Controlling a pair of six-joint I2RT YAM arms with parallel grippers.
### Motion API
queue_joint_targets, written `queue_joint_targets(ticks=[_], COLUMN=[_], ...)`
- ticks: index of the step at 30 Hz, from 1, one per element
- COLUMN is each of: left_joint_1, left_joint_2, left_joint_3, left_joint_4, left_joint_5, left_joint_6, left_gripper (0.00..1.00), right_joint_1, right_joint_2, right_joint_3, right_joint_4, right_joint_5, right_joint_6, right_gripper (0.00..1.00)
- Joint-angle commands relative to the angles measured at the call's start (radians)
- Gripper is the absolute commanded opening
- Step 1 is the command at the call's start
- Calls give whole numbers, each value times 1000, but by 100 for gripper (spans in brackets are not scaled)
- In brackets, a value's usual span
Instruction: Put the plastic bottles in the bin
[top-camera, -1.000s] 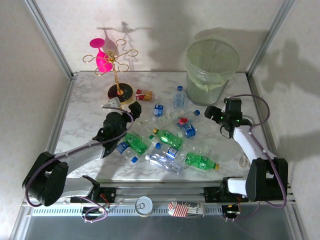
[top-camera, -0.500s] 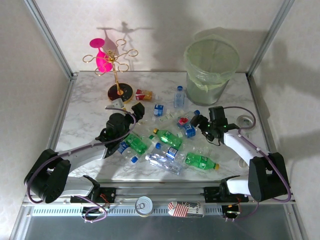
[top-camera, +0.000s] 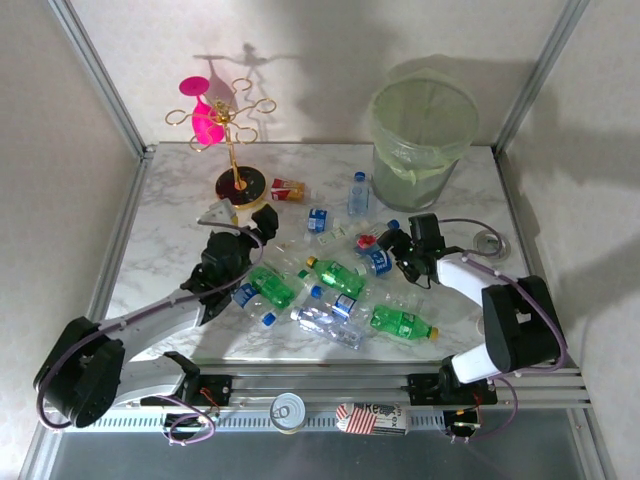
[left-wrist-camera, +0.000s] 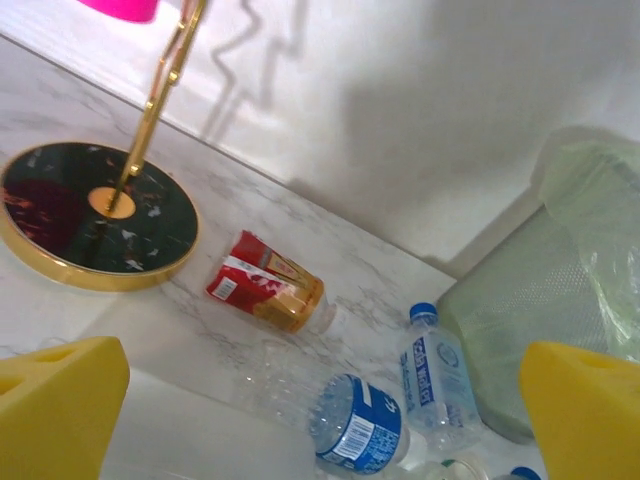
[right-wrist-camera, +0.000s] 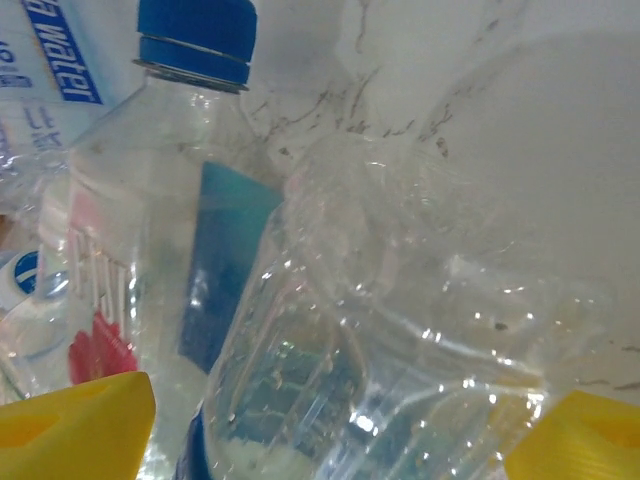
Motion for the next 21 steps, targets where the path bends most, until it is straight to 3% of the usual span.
queue_joint_targets(ticks=[1, 9, 21], left_joint_1=[-6, -6, 1], left_joint_2=[-55, -129, -176], left_joint_3=[-46, -92, -126], left_joint_4=[7, 2, 25], left_joint_5=[-82, -144, -198], left_joint_6=[14, 6, -27], left_gripper=[99, 99, 99], right_joint_1=[5, 5, 5], right_joint_2=[24, 87, -42], right_joint_3=[-15, -36, -24], right_joint_4=[59, 125, 149], right_joint_5=[17, 29, 75], right_joint_6=[31, 56, 32], right_gripper=[86, 83, 54])
